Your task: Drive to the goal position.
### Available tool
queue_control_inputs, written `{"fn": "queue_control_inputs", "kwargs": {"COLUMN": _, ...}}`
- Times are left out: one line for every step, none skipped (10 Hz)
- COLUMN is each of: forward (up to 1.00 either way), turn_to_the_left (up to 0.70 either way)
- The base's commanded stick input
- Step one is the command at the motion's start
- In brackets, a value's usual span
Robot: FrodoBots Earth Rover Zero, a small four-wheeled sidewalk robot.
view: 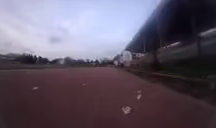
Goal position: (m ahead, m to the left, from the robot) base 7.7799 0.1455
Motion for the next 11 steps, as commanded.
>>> {"fn": "queue_control_inputs", "kwargs": {"forward": 0.70, "turn_to_the_left": -0.21}}
{"fn": "queue_control_inputs", "kwargs": {"forward": 0.70, "turn_to_the_left": 0.00}}
{"fn": "queue_control_inputs", "kwargs": {"forward": 0.70, "turn_to_the_left": 0.00}}
{"fn": "queue_control_inputs", "kwargs": {"forward": 0.70, "turn_to_the_left": 0.00}}
{"fn": "queue_control_inputs", "kwargs": {"forward": 0.70, "turn_to_the_left": 0.00}}
{"fn": "queue_control_inputs", "kwargs": {"forward": 0.70, "turn_to_the_left": 0.00}}
{"fn": "queue_control_inputs", "kwargs": {"forward": 0.70, "turn_to_the_left": 0.00}}
{"fn": "queue_control_inputs", "kwargs": {"forward": 0.70, "turn_to_the_left": 0.00}}
{"fn": "queue_control_inputs", "kwargs": {"forward": 0.70, "turn_to_the_left": 0.00}}
{"fn": "queue_control_inputs", "kwargs": {"forward": 0.70, "turn_to_the_left": 0.00}}
{"fn": "queue_control_inputs", "kwargs": {"forward": 0.70, "turn_to_the_left": 0.00}}
